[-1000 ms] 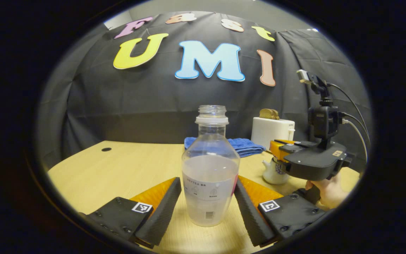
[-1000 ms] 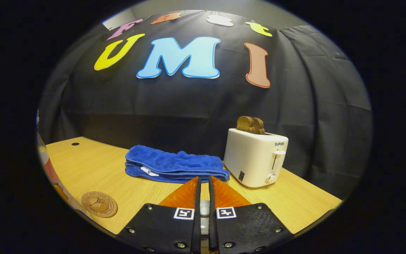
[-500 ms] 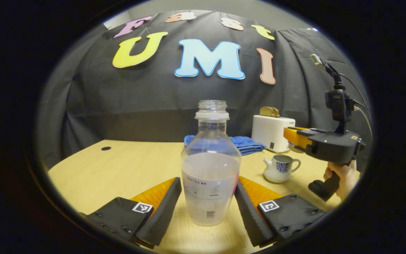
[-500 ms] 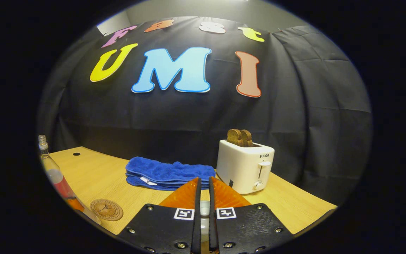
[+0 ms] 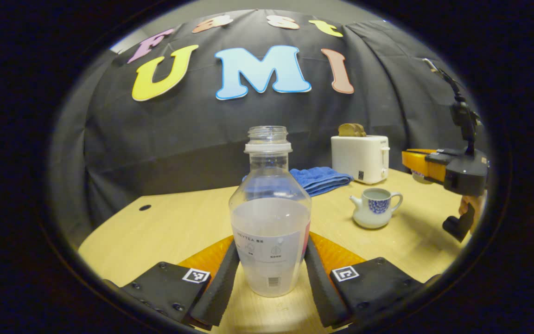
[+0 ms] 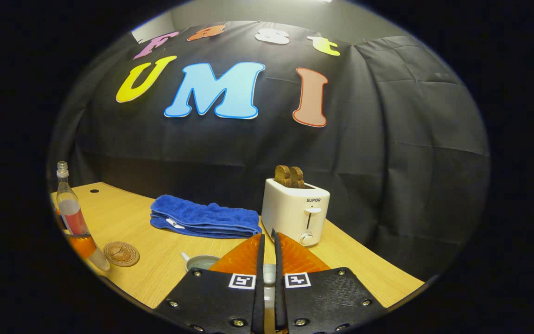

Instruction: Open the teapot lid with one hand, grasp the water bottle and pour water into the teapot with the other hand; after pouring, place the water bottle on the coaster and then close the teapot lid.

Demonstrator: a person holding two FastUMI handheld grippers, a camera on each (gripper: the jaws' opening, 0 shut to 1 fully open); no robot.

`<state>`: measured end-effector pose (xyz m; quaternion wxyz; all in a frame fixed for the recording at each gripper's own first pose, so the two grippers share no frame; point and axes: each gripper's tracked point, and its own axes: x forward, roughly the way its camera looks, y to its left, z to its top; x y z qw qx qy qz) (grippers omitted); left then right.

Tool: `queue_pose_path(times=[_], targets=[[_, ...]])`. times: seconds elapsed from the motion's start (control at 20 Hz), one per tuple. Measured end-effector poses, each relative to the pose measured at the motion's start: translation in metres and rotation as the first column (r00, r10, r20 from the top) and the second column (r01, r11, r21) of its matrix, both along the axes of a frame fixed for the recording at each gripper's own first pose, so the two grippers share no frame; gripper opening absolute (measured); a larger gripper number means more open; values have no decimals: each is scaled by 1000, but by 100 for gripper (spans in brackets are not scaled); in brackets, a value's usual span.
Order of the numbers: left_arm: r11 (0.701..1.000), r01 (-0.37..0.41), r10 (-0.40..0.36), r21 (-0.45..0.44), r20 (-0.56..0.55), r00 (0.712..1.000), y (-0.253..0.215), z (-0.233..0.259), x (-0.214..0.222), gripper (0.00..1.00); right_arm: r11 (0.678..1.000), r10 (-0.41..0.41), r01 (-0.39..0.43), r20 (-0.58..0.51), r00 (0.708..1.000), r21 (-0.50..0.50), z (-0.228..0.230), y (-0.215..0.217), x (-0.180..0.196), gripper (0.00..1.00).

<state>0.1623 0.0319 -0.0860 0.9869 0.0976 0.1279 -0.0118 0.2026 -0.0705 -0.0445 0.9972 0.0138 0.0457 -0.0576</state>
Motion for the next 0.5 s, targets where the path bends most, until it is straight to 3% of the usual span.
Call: queue_pose_path(times=[0.05,0.3,0.5], targets=[[999,16,-16,34,-8,1000,-4,1,2,87,1000,-8,8,1,1000,-1,-1,-5,-1,8],[969,116,-104,220,-64,992,-17,5,19,86,1000,-25,25,-10,1000,17,-7,-26,-3,9],[890,191,-161,414,-106,981,-25,11,47,86,998,-15,18,-44,999,59,-18,-34,-1,8]])
